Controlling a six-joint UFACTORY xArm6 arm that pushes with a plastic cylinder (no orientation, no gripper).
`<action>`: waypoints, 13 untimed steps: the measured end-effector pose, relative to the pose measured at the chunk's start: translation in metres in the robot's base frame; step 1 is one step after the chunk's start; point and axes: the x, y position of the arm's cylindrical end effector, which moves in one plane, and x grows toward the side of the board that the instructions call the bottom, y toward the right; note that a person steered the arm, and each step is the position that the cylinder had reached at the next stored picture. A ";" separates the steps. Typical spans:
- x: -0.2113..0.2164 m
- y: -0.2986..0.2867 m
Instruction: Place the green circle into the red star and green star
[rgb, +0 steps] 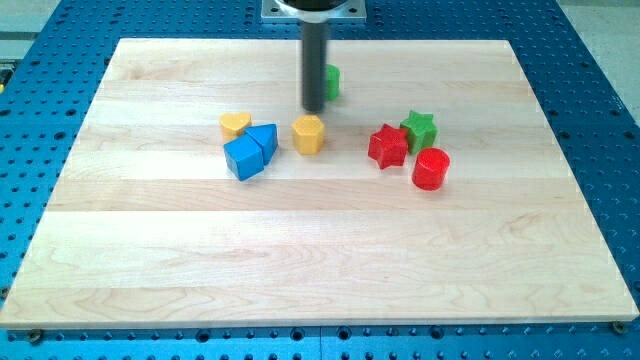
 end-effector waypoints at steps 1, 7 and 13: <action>-0.034 0.007; -0.019 0.070; 0.091 0.061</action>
